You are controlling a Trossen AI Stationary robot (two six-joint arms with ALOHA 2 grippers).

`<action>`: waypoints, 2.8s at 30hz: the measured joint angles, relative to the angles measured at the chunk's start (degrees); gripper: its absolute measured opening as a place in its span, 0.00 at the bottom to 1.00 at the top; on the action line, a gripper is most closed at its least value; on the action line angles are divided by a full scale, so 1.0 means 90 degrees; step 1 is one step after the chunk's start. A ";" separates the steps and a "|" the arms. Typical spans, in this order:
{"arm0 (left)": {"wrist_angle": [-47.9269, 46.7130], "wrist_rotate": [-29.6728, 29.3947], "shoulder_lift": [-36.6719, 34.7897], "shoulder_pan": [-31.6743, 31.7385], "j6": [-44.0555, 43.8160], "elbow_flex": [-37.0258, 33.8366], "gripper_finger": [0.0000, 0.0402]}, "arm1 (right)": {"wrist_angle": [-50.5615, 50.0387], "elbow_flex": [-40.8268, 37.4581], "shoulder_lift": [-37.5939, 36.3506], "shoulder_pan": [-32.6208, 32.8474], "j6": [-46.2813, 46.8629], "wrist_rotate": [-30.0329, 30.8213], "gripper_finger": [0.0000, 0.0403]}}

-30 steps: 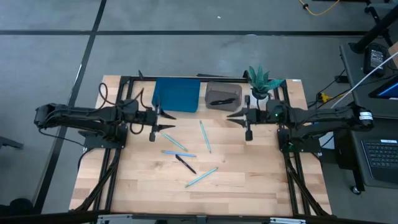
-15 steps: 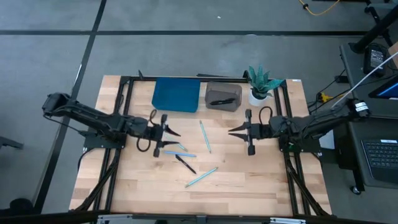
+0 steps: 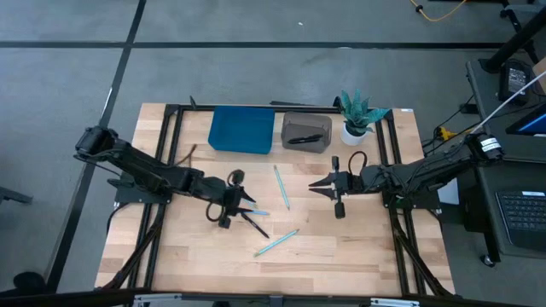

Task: Sort pens & pencils
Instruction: Put the black pen into the black bin

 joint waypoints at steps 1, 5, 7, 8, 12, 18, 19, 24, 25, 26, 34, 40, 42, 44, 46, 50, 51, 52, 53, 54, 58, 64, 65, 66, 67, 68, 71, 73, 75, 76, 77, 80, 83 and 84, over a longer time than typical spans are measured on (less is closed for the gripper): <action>-0.0124 0.0000 0.0109 0.0000 -0.0051 0.0081 0.33 | 0.0007 0.0000 0.0024 0.0000 0.0016 0.0002 0.12; -0.0536 0.0036 0.0480 -0.0046 -0.0119 0.0345 0.33 | 0.0001 0.0000 0.0103 0.0000 0.0018 -0.0005 0.12; -0.0764 0.0040 0.0634 -0.0107 -0.0211 0.0472 0.33 | -0.0004 0.0000 0.0132 -0.0002 0.0018 -0.0008 0.12; -0.0885 0.0044 0.0725 -0.0138 -0.0246 0.0557 0.33 | -0.0004 0.0000 0.0144 -0.0002 0.0018 -0.0022 0.12; -0.1567 0.0046 0.1128 -0.0292 -0.0277 0.0964 0.33 | -0.0007 0.0000 0.0171 -0.0002 0.0019 -0.0020 0.12; -0.2806 0.0047 0.1782 -0.0329 -0.0279 0.1699 0.33 | -0.0020 0.0000 0.0171 -0.0002 0.0020 -0.0020 0.12; -0.2912 0.0046 0.1875 -0.0328 -0.0279 0.1800 0.33 | -0.0026 0.0000 0.0171 -0.0002 0.0027 -0.0020 0.12; -0.3172 0.0049 0.2097 -0.0333 -0.0406 0.2062 0.33 | -0.0024 0.0000 0.0171 -0.0002 0.0015 -0.0020 0.12; -0.3174 0.0049 0.2105 -0.0333 -0.0428 0.2067 0.33 | -0.0026 0.0000 0.0171 -0.0002 0.0013 -0.0018 0.12; -0.3196 0.0049 0.2105 -0.0330 -0.0439 0.2067 0.33 | -0.0026 0.0000 0.0171 -0.0002 0.0011 -0.0020 0.12; -0.3384 0.0049 0.2105 -0.0423 -0.0309 0.2068 0.33 | -0.0055 0.0000 0.0171 -0.0002 0.0006 -0.0020 0.12; -0.3490 0.0049 0.2105 -0.0566 0.0010 0.2068 0.33 | -0.0111 0.0000 0.0168 -0.0002 -0.0004 -0.0017 0.12; -0.3512 0.0053 0.2105 -0.0576 0.0099 0.2068 0.33 | -0.0106 0.0000 0.0168 -0.0002 -0.0006 -0.0017 0.12; -0.3510 0.0051 0.2105 -0.0573 0.0107 0.2068 0.33 | -0.0101 0.0000 0.0168 -0.0003 0.0004 -0.0017 0.12; -0.3509 0.0050 0.2105 -0.0567 0.0114 0.2068 0.33 | -0.0100 0.0000 0.0168 -0.0002 0.0015 -0.0017 0.12; -0.3483 0.0049 0.2163 -0.0566 0.0273 0.2068 0.33 | -0.0089 0.0000 0.0168 -0.0005 0.0018 -0.0017 0.12; -0.3478 0.0051 0.2206 -0.0566 0.0275 0.2068 0.33 | -0.0089 0.0000 0.0168 -0.0003 0.0015 -0.0016 0.12; -0.3460 0.0051 0.2258 -0.0566 0.0278 0.2068 0.33 | -0.0089 0.0000 0.0168 -0.0004 0.0015 -0.0016 0.12; -0.3453 0.0049 0.2320 -0.0565 0.0285 0.2068 0.33 | -0.0089 0.0000 0.0168 -0.0002 0.0015 -0.0015 0.12; -0.3453 0.0049 0.2395 -0.0558 0.0297 0.2068 0.33 | -0.0089 0.0000 0.0168 -0.0004 0.0014 -0.0017 0.12; -0.3444 0.0049 0.2601 -0.0484 0.0373 0.2066 0.33 | -0.0089 0.0000 0.0168 -0.0005 0.0011 -0.0015 0.12; -0.3339 0.0137 0.2696 -0.0382 0.0498 0.2068 0.33 | -0.0112 0.0000 0.0168 -0.0004 0.0011 -0.0015 0.12; -0.3334 0.0171 0.2697 -0.0372 0.0571 0.2068 0.33 | -0.0121 0.0000 0.0168 -0.0003 0.0013 -0.0015 0.12; -0.3328 0.0195 0.2700 -0.0367 0.0610 0.2068 0.33 | -0.0128 0.0000 0.0168 -0.0005 0.0011 -0.0015 0.12; -0.3320 0.0197 0.2700 -0.0367 0.0617 0.2068 0.33 | -0.0133 0.0000 0.0168 -0.0005 0.0011 -0.0015 0.12; -0.3316 0.0197 0.2700 -0.0367 0.0632 0.2068 0.33 | -0.0135 0.0000 0.0168 -0.0003 0.0011 -0.0015 0.12; -0.3307 0.0246 0.2704 -0.0355 0.0753 0.2068 0.33 | -0.0140 0.0000 0.0168 -0.0004 0.0003 -0.0015 0.12; -0.3274 0.0326 0.2710 -0.0344 0.0782 0.2068 0.33 | -0.0140 0.0000 0.0168 -0.0002 -0.0002 -0.0015 0.12; -0.3237 0.0376 0.2770 -0.0311 0.0782 0.2075 0.33 | -0.0143 0.0000 0.0168 -0.0002 -0.0002 -0.0015 0.12; -0.3231 0.0393 0.2817 -0.0296 0.0785 0.2080 0.33 | -0.0143 0.0000 0.0166 -0.0005 -0.0004 -0.0015 0.12; -0.3230 0.0412 0.2845 -0.0296 0.0785 0.2080 0.33 | -0.0143 0.0000 0.0167 -0.0002 -0.0004 -0.0015 0.12; -0.3165 0.0740 0.3041 -0.0216 0.0784 0.2109 0.33 | -0.0159 0.0000 0.0166 -0.0003 -0.0006 -0.0015 0.12; -0.3122 0.0924 0.3102 -0.0123 0.0746 0.2112 0.32 | -0.0176 0.0000 0.0166 -0.0004 0.0002 -0.0015 0.12; -0.3118 0.0951 0.3104 -0.0096 0.0746 0.2112 0.31 | -0.0191 0.0000 0.0166 -0.0004 0.0006 -0.0015 0.12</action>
